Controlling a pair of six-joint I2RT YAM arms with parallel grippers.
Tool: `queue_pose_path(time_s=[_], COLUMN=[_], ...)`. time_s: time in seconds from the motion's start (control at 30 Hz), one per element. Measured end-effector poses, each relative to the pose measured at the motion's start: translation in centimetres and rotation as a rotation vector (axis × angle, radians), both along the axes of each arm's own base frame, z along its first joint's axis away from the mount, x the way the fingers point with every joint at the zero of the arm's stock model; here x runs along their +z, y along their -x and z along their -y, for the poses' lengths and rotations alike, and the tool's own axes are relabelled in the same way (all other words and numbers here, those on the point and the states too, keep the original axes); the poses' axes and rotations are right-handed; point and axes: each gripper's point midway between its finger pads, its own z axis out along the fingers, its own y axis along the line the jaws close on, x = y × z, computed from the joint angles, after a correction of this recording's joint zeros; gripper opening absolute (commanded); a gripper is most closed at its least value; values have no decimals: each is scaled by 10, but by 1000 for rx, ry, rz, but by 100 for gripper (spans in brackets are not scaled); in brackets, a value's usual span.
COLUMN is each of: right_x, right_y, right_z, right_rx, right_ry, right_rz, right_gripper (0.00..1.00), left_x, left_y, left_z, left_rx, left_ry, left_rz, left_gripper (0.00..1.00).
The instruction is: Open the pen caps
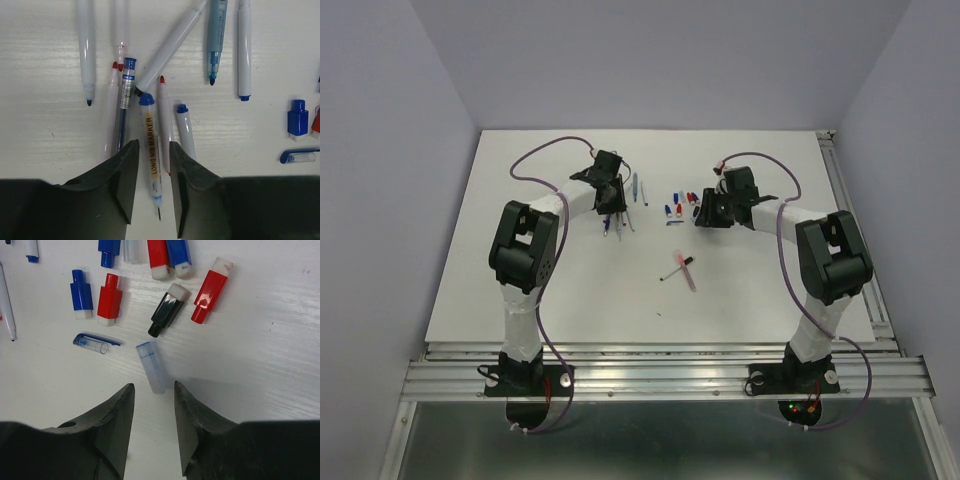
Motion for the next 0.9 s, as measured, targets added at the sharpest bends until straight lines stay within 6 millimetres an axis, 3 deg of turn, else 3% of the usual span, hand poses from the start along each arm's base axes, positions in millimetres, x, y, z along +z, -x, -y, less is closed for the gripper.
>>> queue_pose_path(time_s=[0.2,0.33,0.43,0.47,0.5,0.53,0.7,0.8,0.9], right_x=[5,29,58,67,76,84,101,95,82], right_y=[7,8,10,12,17,21,50,78,109], right_z=[2,1,-1,-1,-2,-2,-1,-7,-17], right_rx=[-7,-7,0,6,14,23,48,92,163], right_ry=[-1,-19,-46,-57,-70,-78,-85,-56,-14], right_rz=[-24,16,71,89,101,114,131,116,95], right_gripper=[54,61,74,80,100,100,100,100,100], left_x=[-2,-2,6,13,22,32,90,118,132], left_y=[4,8,12,14,15,16,33,49,66], left_z=[-1,2,8,11,15,18,35,38,38], left_rx=[-1,-11,-31,-40,-53,-63,-135,-166,-190], left_ry=[-9,-9,10,24,43,58,157,204,238], left_rz=[-17,-25,-25,-17,-4,12,107,157,188], left_gripper=[52,59,64,64,81,94,99,99,99])
